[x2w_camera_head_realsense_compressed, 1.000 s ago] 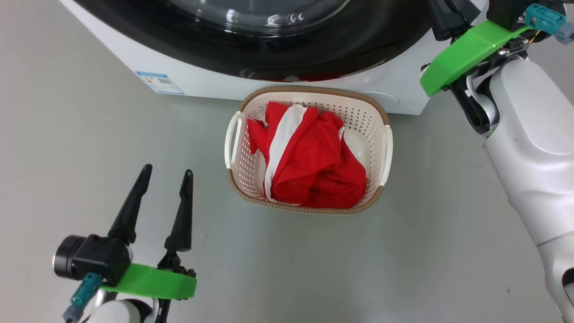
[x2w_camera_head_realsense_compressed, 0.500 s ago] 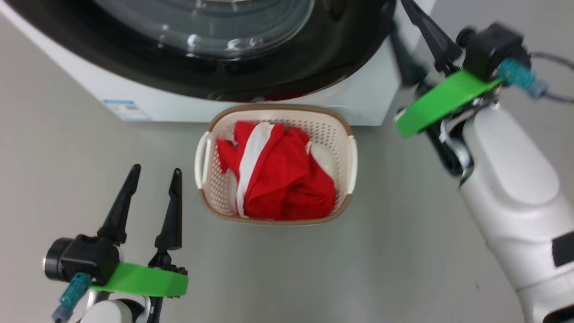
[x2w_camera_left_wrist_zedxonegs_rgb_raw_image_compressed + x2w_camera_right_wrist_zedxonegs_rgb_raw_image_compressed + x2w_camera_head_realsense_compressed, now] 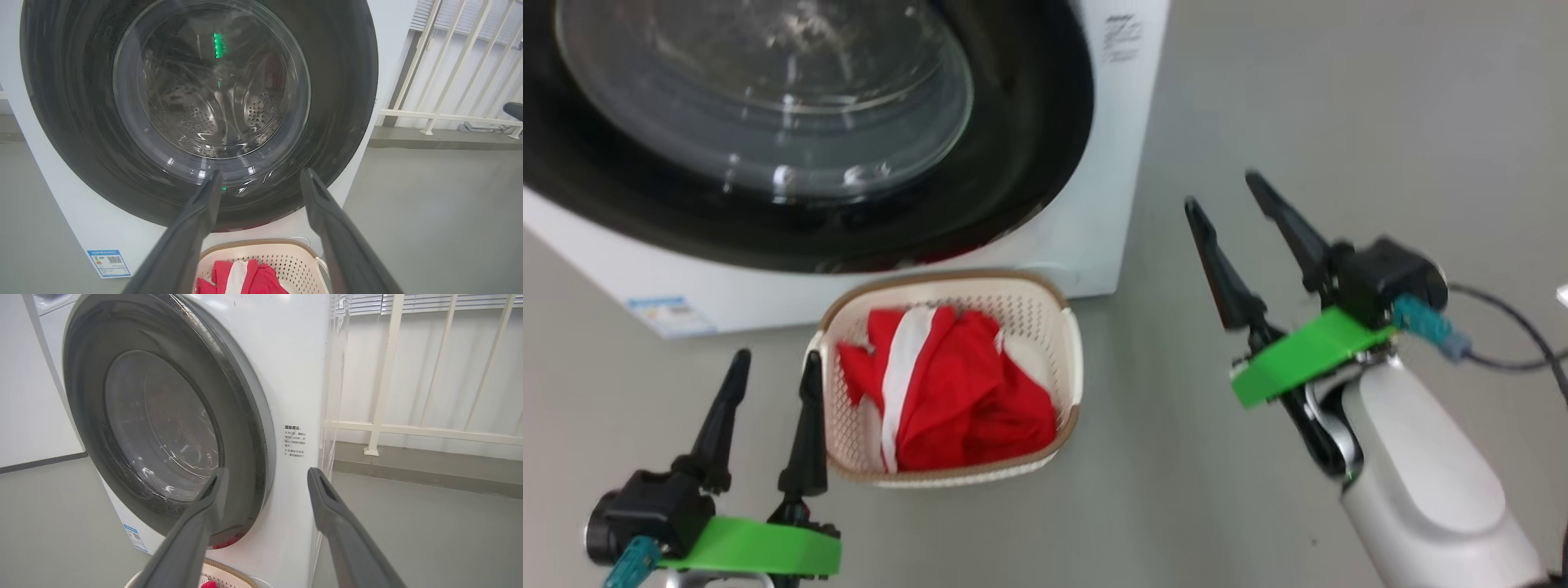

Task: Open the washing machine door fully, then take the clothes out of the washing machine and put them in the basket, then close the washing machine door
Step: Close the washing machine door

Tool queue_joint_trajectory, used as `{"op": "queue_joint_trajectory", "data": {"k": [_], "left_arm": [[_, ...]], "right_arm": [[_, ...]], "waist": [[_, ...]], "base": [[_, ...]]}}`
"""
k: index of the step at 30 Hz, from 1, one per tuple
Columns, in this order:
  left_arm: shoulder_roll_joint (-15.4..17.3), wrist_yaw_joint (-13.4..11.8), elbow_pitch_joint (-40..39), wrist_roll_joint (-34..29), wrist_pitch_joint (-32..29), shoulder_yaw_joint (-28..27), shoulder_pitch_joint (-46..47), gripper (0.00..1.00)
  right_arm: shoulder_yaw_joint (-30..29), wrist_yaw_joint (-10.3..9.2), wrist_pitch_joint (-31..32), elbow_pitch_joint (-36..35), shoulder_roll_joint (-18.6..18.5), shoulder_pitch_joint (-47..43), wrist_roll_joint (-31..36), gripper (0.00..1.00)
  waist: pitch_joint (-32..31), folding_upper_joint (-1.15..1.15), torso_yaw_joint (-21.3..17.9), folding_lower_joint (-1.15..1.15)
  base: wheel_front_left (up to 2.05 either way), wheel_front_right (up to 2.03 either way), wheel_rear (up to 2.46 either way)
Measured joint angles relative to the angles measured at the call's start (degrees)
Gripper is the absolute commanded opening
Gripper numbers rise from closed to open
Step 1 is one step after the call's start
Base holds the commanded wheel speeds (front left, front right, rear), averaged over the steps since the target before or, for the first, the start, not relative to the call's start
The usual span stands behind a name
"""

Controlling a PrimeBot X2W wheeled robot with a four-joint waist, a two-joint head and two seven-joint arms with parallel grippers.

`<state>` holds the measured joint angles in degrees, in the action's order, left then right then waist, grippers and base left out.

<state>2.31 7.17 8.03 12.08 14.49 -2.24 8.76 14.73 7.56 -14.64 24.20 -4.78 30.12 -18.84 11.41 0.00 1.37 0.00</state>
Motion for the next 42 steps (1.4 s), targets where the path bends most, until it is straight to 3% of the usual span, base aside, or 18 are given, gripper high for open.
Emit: {"op": "queue_joint_trajectory", "data": {"k": [9,17,31,42], "left_arm": [[0.1,0.0,-0.5,-1.3,0.0,-3.4,-4.5,1.00],[0.2,0.0,-0.4,-2.1,0.0,-4.2,-8.5,1.00],[1.1,0.0,-1.2,-2.5,0.0,-3.2,-12.8,1.00],[1.7,0.0,-2.3,-3.5,0.0,-3.4,-15.0,1.00]], "right_arm": [[-4.5,-0.01,0.0,-5.6,1.0,-11.5,2.1,1.00],[-7.0,-0.01,0.0,-11.9,0.6,-19.4,2.2,1.00],[-12.0,-0.01,0.0,-19.1,-0.2,-31.1,2.2,1.00],[-13.7,-0.01,0.0,-20.6,0.0,-34.7,2.2,1.00]], "waist": [[-5.5,0.00,-5.0,0.00],[-10.0,0.00,-7.2,0.00],[-14.7,0.00,-6.0,0.00],[-15.5,0.00,-5.5,0.00]], "base": [[0.00,0.00,0.00],[0.00,0.00,0.00],[0.00,0.00,0.00],[0.00,0.00,0.00]]}}
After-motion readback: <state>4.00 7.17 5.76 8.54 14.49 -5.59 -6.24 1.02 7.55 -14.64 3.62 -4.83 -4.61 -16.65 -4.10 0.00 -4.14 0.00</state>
